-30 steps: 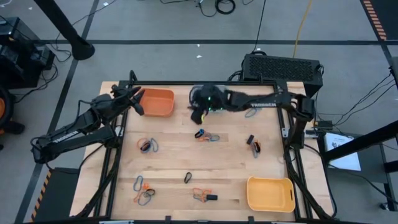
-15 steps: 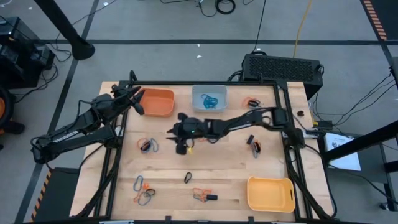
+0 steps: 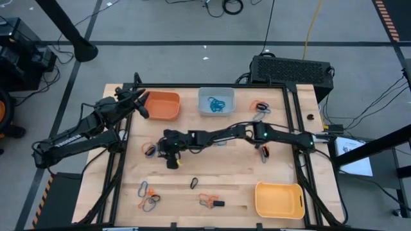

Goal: Sort rubber bands into baskets
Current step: Put the blue rubberband into the gray bin

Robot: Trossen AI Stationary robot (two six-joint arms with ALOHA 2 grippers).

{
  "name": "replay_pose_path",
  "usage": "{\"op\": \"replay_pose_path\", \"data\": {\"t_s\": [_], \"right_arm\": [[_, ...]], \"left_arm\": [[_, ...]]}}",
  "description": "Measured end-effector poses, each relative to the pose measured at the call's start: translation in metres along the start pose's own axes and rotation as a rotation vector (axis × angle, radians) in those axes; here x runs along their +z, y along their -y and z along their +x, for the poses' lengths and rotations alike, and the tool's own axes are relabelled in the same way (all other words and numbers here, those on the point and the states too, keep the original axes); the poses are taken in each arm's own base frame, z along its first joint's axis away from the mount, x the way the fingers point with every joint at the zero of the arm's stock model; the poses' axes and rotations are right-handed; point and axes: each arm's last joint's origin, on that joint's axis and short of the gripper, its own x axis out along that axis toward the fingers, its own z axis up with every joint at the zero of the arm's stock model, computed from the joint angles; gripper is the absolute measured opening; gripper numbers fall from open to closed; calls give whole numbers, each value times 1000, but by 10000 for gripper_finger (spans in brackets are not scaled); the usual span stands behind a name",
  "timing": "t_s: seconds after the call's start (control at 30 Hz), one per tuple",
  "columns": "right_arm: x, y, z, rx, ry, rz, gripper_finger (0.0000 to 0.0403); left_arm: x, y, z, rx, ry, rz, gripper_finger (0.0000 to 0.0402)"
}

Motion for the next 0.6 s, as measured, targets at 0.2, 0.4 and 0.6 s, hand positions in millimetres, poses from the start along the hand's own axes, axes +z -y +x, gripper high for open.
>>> {"op": "replay_pose_path", "data": {"t_s": [0.2,0.4,0.6], "right_arm": [[-18,0,10,5,-79,33,123],[-26,1,15,-20,-86,83,123],[-27,1,15,-50,-90,95,111]], "left_arm": [[0,0,0,2,-1,1,123],[0,0,0,3,0,0,123],[0,0,0,2,0,0,123]]}}
